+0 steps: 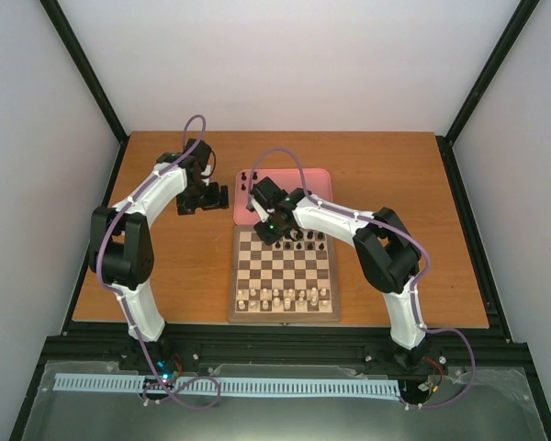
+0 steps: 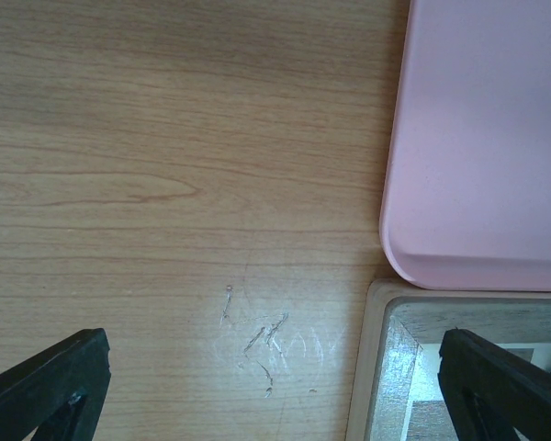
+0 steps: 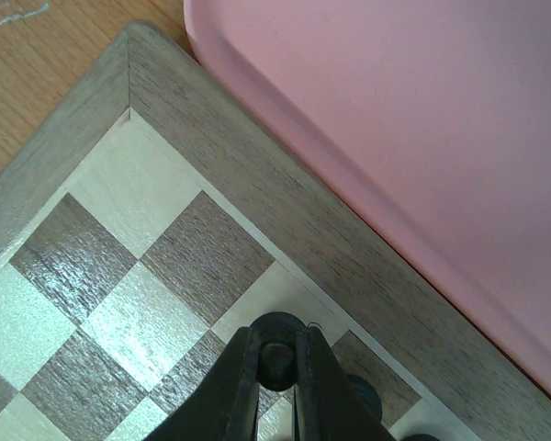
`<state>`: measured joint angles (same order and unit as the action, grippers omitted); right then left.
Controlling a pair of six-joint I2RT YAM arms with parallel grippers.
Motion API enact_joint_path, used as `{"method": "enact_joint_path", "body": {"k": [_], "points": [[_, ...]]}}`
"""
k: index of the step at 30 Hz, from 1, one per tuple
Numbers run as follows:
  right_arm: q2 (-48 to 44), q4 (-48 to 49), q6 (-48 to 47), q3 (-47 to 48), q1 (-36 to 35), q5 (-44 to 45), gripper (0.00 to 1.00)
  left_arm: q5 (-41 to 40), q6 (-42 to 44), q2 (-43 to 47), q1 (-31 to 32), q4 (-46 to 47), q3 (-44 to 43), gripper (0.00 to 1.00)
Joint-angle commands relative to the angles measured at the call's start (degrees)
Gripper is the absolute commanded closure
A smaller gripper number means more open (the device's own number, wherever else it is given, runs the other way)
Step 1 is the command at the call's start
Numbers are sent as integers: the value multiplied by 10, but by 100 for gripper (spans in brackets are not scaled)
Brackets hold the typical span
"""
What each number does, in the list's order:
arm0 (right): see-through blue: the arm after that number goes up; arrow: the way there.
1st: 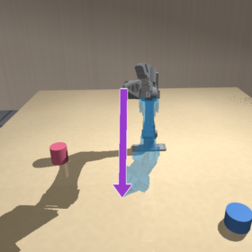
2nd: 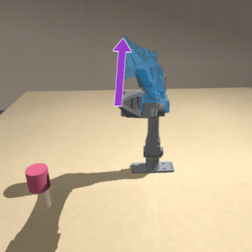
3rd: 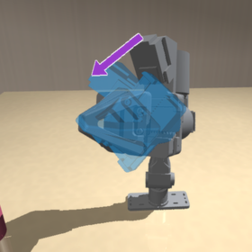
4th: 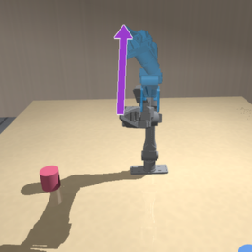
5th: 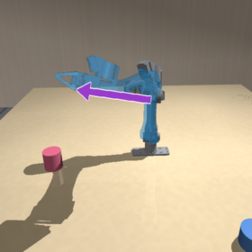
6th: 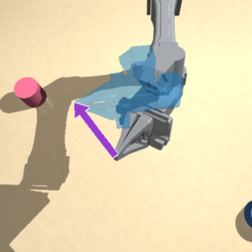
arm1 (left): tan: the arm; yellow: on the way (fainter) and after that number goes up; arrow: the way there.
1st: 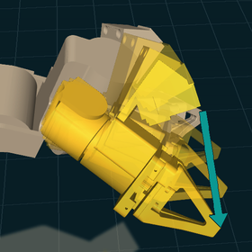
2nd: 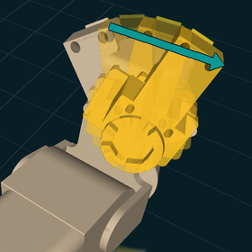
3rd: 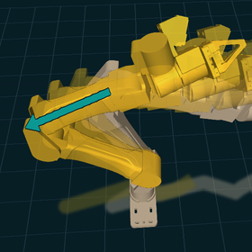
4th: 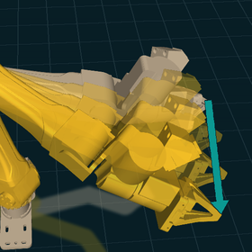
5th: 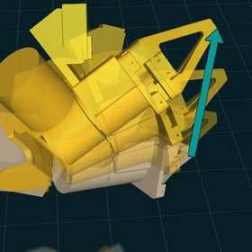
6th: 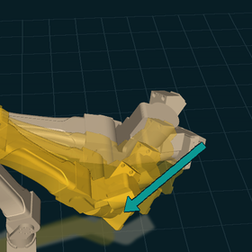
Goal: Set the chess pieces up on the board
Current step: Place the chess piece on the chessboard.
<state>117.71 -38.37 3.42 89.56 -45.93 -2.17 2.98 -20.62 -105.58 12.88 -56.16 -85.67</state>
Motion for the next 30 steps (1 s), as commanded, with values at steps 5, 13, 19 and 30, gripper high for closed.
{"method": "enact_joint_path", "body": {"k": [5,13,19,30], "points": [[15,-6,-7,19,-1,11,91,-4,2,10,0,5,-6,0],[13,-2,-10,20,-1,3,86,-4,3,6,0,5,-9,0],[12,-3,-13,19,-1,2,83,-4,3,4,0,5,-9,0],[-20,1,-24,22,-1,-14,73,0,2,2,0,6,-11,0]]}}
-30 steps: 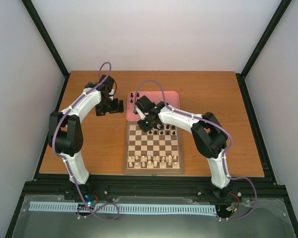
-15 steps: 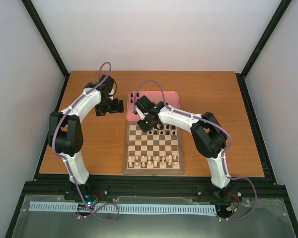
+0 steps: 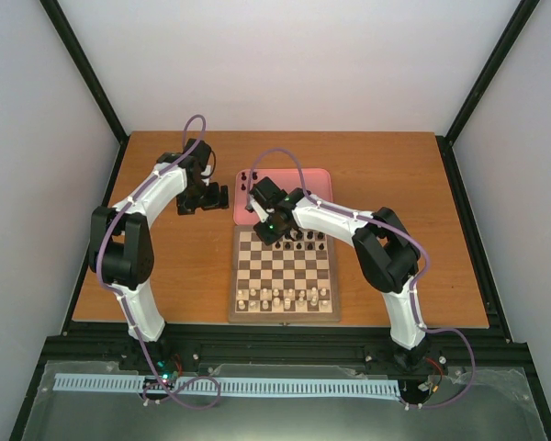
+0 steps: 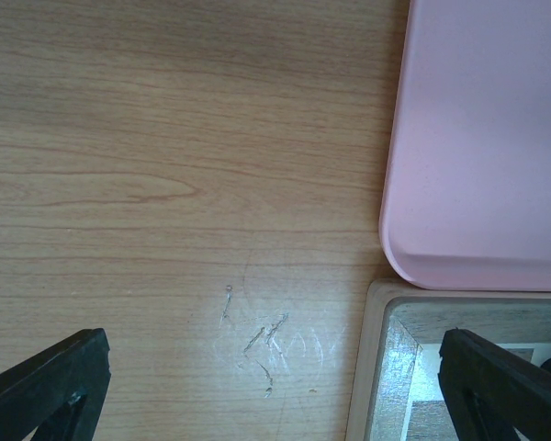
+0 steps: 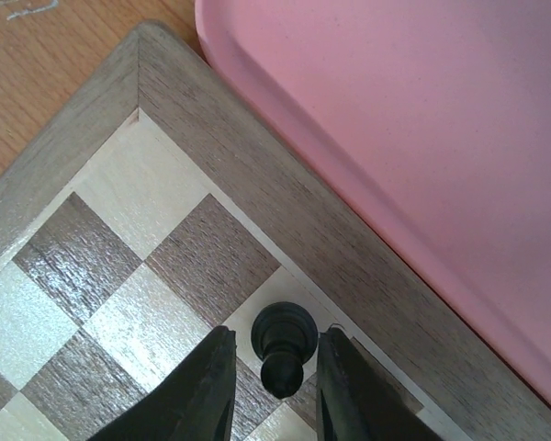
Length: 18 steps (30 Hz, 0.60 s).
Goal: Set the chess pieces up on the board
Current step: Place the chess piece on the chessboard.
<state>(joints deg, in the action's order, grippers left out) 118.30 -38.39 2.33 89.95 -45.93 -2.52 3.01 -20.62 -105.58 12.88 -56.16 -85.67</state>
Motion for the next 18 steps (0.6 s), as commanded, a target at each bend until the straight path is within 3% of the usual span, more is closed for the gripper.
{"method": "enact_joint_path", "body": {"k": [1,10,18], "points": [[-31,1,-16,22,-1,-18,73,0,2,3,0,6,-12,0],[-66,-13,-32,44,-1,-57,73,1,2,0,0,5,-18,0],[-23,-37,6,142,25,33,65,-1,2,5,0,0,-19,0]]}}
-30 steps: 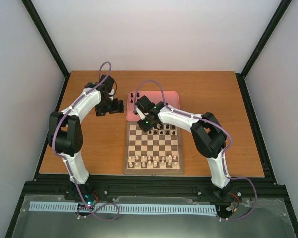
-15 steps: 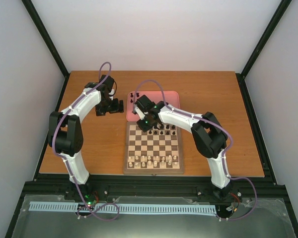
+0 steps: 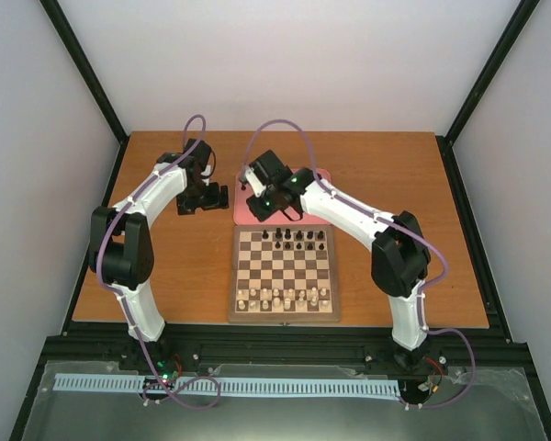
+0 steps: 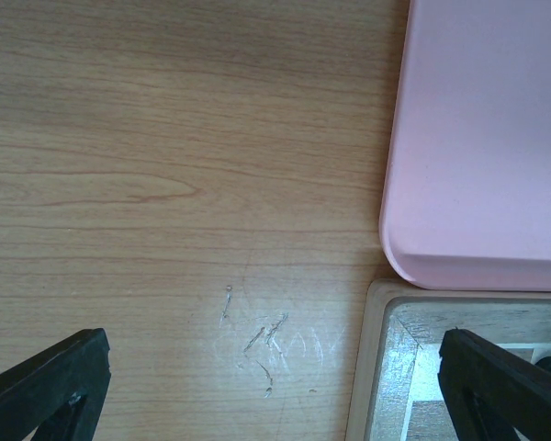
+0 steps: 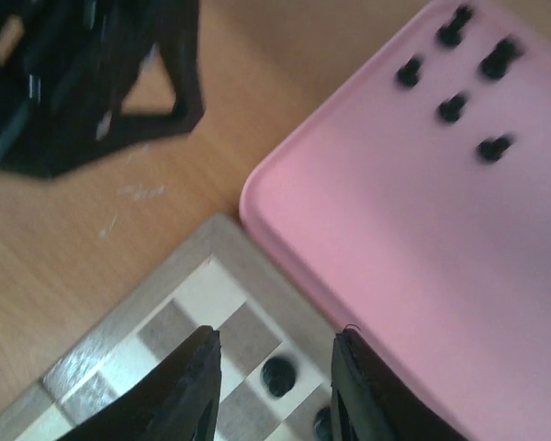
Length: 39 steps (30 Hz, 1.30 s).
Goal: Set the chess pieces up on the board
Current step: Place the chess piece on the chessboard, then pick up the chess piece from the storage box.
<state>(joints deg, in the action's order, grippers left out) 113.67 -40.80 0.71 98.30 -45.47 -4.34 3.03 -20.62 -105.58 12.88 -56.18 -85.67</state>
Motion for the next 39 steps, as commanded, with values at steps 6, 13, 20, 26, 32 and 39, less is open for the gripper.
{"method": "enact_joint_path", "body": {"k": [6,13,20,26,32,39], "points": [[146,-23,63,198,70,89,64,4,1,12,0,5,-9,0],[255,-13,75,304,102,91,64,5,0,17,0,5,-9,0],[300,-7,68,333,109,43,55,8,1,18,0,6,-3,0],[309,2,74,320,109,26,55,9,-1,15,0,10,2,0],[335,5,75,342,109,31,58,8,0,13,0,8,-2,0],[355,15,80,367,112,26,61,9,0,8,0,5,-8,0]]}}
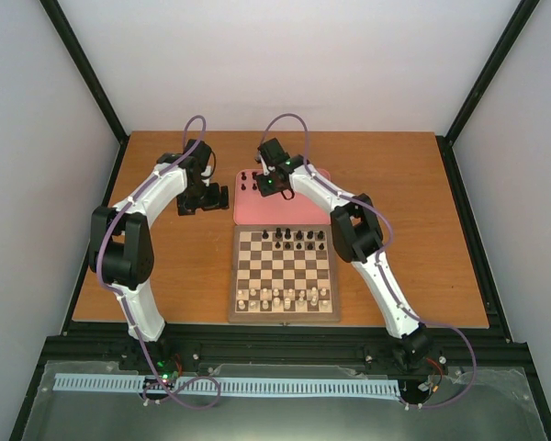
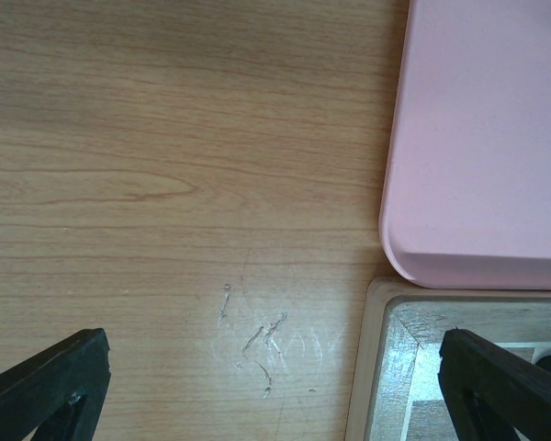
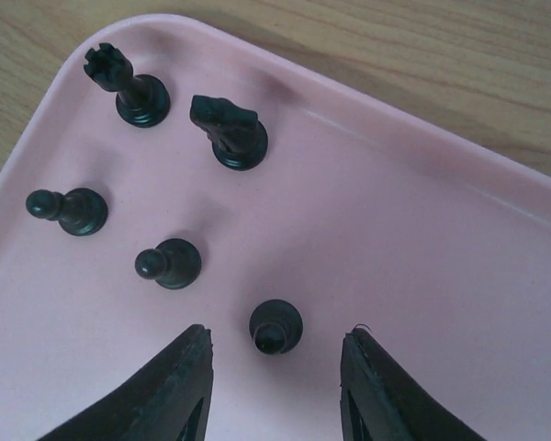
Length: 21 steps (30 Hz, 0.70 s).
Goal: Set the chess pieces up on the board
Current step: Pick up the chess piece from the storage box.
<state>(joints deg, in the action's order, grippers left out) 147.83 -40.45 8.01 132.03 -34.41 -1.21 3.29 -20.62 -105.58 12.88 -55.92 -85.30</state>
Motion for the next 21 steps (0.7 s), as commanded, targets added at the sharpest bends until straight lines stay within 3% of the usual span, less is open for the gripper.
{"method": "enact_joint_path", "body": {"k": [1,14,21], "points": [[17,10,9,35,2,-5,62,7,0,7,0,2,-12,0],[32,8,24,48,4,-12,75,8,0,13,0,2,-5,0],[35,3,27,48,5,-5,93,8,0,19,0,3,-1,0]]}}
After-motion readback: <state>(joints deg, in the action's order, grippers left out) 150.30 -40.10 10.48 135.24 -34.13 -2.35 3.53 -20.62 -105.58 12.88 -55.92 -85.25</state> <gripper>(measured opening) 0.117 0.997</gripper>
